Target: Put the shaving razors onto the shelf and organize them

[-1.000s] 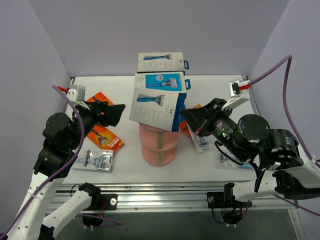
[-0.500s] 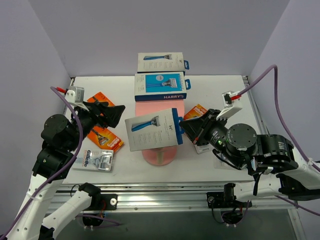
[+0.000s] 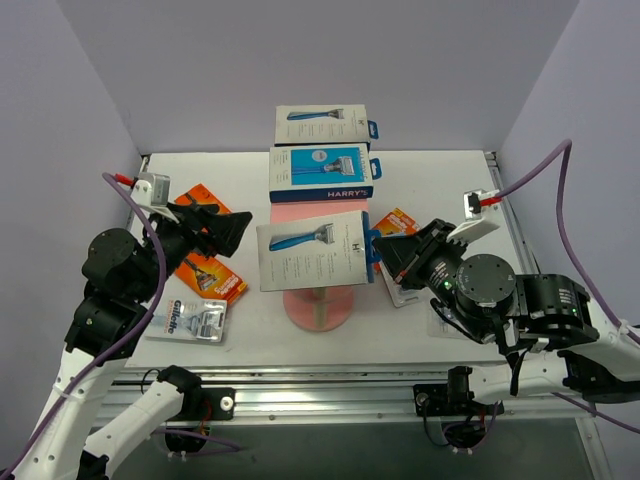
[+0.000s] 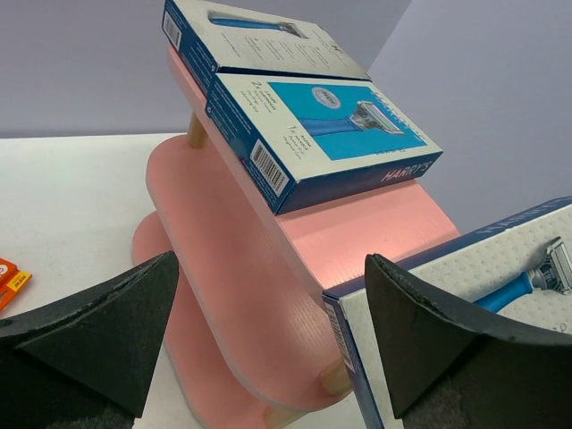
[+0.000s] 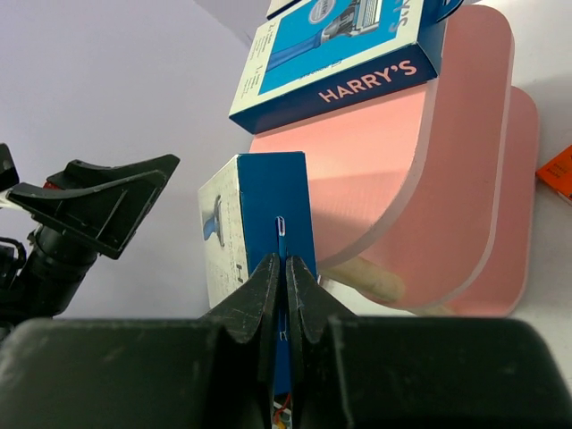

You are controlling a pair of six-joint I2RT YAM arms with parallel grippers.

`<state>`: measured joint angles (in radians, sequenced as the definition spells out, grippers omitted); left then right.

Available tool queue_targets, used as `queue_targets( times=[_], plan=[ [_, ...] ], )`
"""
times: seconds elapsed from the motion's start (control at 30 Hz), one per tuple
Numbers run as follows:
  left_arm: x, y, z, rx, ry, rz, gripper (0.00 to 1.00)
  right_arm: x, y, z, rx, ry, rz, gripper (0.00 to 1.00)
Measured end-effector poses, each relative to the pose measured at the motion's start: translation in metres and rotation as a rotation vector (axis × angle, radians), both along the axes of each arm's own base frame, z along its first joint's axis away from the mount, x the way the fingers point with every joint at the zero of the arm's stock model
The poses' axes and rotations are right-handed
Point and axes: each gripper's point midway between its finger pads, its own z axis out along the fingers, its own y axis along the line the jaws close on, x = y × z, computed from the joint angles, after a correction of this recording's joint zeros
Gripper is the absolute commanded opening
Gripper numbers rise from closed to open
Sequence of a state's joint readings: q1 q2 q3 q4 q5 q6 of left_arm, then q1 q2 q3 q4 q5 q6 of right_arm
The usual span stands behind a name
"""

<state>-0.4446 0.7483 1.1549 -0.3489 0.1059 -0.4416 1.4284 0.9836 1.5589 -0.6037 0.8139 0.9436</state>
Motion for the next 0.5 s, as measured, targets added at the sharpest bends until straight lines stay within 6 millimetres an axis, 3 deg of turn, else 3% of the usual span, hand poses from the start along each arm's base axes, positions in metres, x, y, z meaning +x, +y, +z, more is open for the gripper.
queue_targets(
  times=[0.27, 0.5],
  plan=[
    [-0.001, -0.003, -0.002, 0.003, 0.005, -0.019, 0.94, 0.009, 0.006, -0.012, -0.058, 0.005, -0.050, 0.00],
    [0.000, -0.008, -0.009, 0.009, 0.020, -0.041, 0.94, 0.031, 0.003, -0.024, -0.109, 0.027, -0.122, 0.00]
  ],
)
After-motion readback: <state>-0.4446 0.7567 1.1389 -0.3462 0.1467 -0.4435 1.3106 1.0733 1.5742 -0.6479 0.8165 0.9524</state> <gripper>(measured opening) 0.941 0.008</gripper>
